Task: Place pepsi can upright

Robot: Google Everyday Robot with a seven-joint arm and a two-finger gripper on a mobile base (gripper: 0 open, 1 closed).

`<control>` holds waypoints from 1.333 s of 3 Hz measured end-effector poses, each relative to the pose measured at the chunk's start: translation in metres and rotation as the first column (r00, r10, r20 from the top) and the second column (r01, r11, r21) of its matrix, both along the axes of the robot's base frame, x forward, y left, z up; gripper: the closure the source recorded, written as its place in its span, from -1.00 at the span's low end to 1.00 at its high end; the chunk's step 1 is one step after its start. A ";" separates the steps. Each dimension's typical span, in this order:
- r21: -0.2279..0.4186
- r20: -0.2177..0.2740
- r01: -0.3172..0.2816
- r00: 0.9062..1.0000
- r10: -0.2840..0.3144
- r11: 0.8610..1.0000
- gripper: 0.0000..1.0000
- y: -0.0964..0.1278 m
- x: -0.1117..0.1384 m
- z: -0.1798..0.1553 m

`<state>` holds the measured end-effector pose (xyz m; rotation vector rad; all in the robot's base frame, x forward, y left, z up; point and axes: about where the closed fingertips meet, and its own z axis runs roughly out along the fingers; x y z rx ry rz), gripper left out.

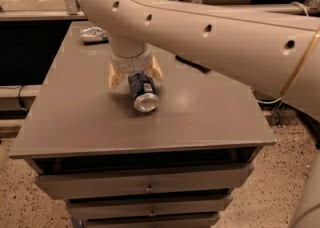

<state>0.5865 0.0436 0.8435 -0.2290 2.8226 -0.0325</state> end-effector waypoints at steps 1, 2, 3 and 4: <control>-0.009 0.029 0.004 1.000 -0.004 1.000 -0.02 0.000 0.003 0.006; 0.019 0.093 -0.051 0.994 0.049 0.999 0.46 0.001 0.004 0.018; 0.075 0.194 -0.154 0.971 0.137 0.985 0.92 0.007 0.007 0.035; 0.125 0.307 -0.281 0.923 0.232 0.951 1.00 0.010 0.004 0.051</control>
Offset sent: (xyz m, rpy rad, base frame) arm 0.0122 0.0114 0.0392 0.0980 -0.2091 0.1452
